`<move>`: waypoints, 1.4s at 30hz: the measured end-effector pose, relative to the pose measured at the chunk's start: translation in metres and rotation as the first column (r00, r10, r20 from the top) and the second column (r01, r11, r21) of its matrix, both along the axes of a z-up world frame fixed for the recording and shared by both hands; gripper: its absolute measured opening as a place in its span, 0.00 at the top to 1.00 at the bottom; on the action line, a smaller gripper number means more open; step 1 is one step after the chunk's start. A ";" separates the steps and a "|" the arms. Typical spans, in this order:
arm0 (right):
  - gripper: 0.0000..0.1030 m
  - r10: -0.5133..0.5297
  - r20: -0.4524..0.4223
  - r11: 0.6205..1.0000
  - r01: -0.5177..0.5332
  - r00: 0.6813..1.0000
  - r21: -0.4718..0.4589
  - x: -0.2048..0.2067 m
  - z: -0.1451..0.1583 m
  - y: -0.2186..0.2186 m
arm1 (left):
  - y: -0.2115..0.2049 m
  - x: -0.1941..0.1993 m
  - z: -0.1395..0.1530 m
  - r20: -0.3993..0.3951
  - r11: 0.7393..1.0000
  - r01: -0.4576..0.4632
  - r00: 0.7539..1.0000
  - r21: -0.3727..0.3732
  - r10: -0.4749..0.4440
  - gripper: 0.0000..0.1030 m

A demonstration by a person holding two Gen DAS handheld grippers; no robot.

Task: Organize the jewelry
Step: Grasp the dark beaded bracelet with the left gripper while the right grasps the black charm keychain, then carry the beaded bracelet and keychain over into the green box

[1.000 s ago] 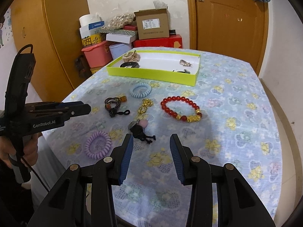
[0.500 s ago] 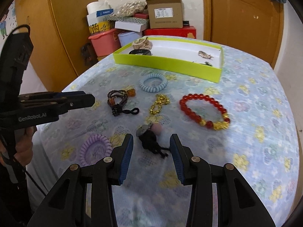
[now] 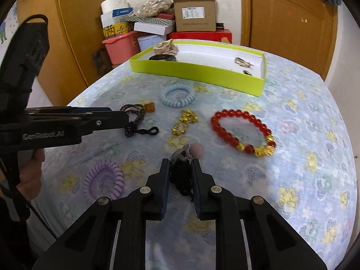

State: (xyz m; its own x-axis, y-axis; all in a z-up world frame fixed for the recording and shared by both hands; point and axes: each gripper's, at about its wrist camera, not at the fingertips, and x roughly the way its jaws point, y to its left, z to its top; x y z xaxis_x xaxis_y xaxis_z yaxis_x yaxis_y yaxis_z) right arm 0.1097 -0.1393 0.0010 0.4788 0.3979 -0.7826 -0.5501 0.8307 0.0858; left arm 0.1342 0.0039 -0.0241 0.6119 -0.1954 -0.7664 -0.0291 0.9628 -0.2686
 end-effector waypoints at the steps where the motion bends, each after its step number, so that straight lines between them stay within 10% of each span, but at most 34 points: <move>1: 0.82 -0.007 0.000 1.000 0.007 1.000 0.001 0.000 0.000 -0.003 | -0.001 0.002 -0.001 -0.005 1.000 -0.003 1.000 -0.001 0.003 0.56; 13: 0.82 -0.030 -0.005 0.999 0.030 1.000 0.021 -0.001 0.002 -0.017 | -0.030 0.017 -0.007 -0.005 0.985 0.011 1.000 0.171 -0.011 0.56; 17: 0.82 -0.039 -0.005 0.999 0.039 0.999 0.025 -0.002 0.002 -0.021 | -0.035 0.012 -0.009 0.012 0.966 0.012 1.000 0.258 -0.016 0.72; 24: 0.82 -0.048 -0.002 0.998 0.048 0.999 0.028 -0.006 0.005 -0.027 | -0.028 0.008 -0.006 0.011 0.973 0.014 1.000 0.229 -0.017 0.89; 42: 0.82 -0.067 0.047 0.997 0.065 0.997 0.042 -0.020 0.031 -0.028 | -0.020 -0.023 0.031 0.103 0.984 0.046 0.993 0.170 -0.064 0.93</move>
State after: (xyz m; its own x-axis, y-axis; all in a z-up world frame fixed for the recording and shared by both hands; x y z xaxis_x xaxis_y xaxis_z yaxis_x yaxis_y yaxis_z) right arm 0.0892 -0.1677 0.0324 0.5420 0.3956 -0.7414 -0.4990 0.8614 0.0949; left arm 0.1110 -0.0165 0.0068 0.6847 -0.1061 -0.7210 0.0458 0.9937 -0.1027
